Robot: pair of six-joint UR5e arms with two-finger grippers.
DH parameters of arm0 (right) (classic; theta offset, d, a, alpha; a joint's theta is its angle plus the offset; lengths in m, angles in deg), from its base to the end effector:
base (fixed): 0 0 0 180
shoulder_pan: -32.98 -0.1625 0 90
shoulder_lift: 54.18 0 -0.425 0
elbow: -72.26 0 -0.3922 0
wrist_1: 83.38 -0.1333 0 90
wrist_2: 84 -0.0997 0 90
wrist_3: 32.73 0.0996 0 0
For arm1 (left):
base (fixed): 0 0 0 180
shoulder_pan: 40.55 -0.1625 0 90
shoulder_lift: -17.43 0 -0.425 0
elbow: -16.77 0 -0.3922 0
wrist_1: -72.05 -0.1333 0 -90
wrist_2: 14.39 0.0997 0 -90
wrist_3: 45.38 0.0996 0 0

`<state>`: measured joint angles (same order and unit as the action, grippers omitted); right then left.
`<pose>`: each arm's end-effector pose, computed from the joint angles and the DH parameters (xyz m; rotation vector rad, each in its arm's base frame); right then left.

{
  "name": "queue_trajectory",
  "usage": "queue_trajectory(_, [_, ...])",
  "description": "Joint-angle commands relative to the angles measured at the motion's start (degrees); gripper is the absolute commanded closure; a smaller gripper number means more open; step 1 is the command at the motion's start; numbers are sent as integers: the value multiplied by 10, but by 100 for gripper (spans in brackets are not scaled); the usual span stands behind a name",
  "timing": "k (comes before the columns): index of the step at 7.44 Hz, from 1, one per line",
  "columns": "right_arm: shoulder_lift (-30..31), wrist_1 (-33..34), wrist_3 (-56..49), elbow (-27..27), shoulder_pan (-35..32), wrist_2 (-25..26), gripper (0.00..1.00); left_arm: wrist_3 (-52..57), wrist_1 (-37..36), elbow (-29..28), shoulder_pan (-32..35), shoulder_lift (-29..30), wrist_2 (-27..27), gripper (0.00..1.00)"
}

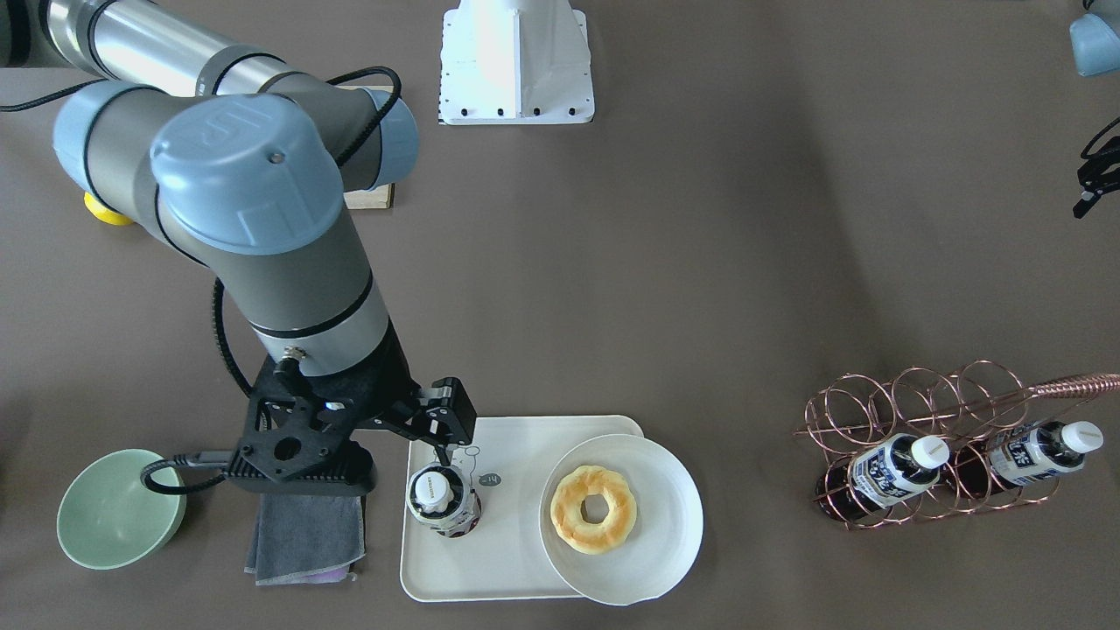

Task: Place tea on tray
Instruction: 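Release the bottle on the tray and retract the right gripper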

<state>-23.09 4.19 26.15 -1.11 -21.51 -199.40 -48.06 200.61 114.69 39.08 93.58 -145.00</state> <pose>-0.3841 -0.6943 0.1119 0.2130 -0.8491 0.2087 0.0070 -0.4187 0.6256 0.4647 0.7489 0.3272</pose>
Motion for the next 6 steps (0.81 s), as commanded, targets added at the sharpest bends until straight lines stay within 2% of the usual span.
queue_trajectory(1, [117, 167, -150, -195, -43, -31, 0, 0, -11, 0, 1, -6, 1, 0])
queue_trajectory(2, [163, 202, -215, -245, -68, -38, 0, 0, -64, 0, 16, -5, 0, 2])
queue_trajectory(3, [207, 211, -296, -264, -107, -94, 0, 0, -141, 8, 53, 4, -24, 2])
queue_trajectory(4, [251, 212, -324, -292, -127, -103, 0, 6, -180, 10, 65, 18, -71, 2])
queue_trajectory(6, [349, 212, -368, -353, -144, -104, 0, 95, -275, 10, 76, 22, -69, 2])
